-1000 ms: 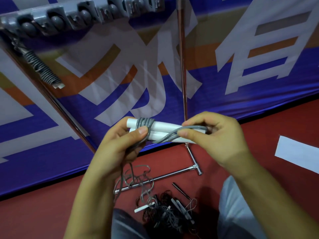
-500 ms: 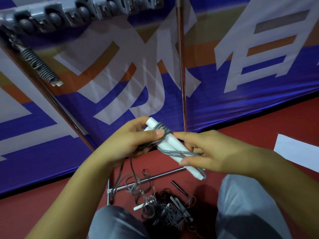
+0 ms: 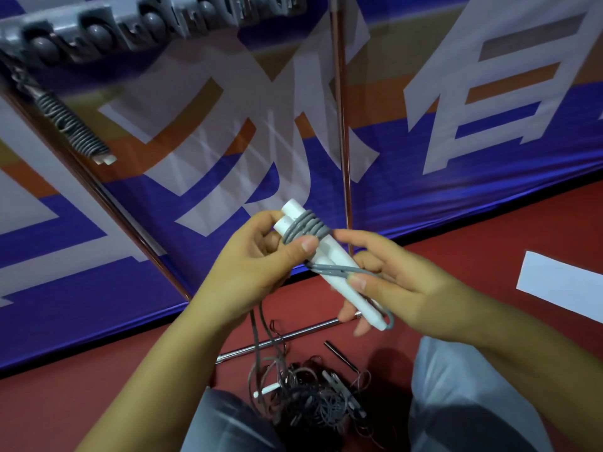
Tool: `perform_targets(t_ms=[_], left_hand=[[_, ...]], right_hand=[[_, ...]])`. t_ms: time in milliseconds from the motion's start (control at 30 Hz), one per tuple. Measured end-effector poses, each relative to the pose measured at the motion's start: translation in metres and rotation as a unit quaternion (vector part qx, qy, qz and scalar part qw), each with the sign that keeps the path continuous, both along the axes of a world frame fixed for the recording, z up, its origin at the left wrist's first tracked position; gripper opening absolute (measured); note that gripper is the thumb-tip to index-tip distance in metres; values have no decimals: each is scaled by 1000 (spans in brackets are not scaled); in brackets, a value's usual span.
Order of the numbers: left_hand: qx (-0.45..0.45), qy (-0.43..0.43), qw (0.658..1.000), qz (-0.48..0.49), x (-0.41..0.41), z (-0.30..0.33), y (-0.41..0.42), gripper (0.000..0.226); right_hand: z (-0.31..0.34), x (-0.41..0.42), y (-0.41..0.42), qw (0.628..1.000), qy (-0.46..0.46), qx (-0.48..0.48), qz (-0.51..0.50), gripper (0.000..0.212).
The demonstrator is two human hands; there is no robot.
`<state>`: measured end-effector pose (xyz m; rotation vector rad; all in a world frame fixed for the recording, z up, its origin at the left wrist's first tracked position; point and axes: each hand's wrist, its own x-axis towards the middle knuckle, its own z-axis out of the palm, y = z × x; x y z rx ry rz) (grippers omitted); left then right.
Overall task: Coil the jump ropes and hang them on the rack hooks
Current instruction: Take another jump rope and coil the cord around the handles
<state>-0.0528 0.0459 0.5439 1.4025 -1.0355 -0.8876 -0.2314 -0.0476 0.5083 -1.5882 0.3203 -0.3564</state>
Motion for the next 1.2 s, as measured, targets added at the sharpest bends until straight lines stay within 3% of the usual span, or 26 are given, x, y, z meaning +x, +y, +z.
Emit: perform_targets(t_ms=[167, 267, 367, 467, 600, 733, 933, 1000, 1100, 1200], left_hand=[[-23, 8, 999, -22, 2, 1, 1, 23], [-23, 20, 995, -98, 16, 5, 5, 29], [8, 124, 976, -177, 28, 4, 9, 49], [45, 246, 954, -165, 28, -1, 10, 58], [80, 310, 937, -139, 22, -5, 11, 57], [101, 207, 961, -151, 17, -6, 12, 50], [37, 184, 975, -118, 18, -5, 16, 33], [19, 102, 992, -78, 12, 0, 19, 19], [-6, -133, 991, 14, 1, 5, 23, 9], [-11, -117, 993, 32, 0, -1, 22, 11]], right_hand=[[-1, 2, 2, 997, -39, 67, 18, 46], [-3, 3, 4, 989, -87, 120, 5, 43], [1, 3, 4, 972, -141, 186, -7, 49], [3, 2, 1, 971, -128, 199, -32, 46], [3, 0, -1, 978, -117, 167, -52, 44], [4, -4, -3, 978, -117, 154, -70, 45], [1, -1, -3, 969, -126, 207, -49, 50], [1, 0, -3, 960, -137, 238, -46, 51], [2, 1, -2, 945, -157, 284, -28, 51], [3, 3, -1, 953, -147, 263, -35, 48]])
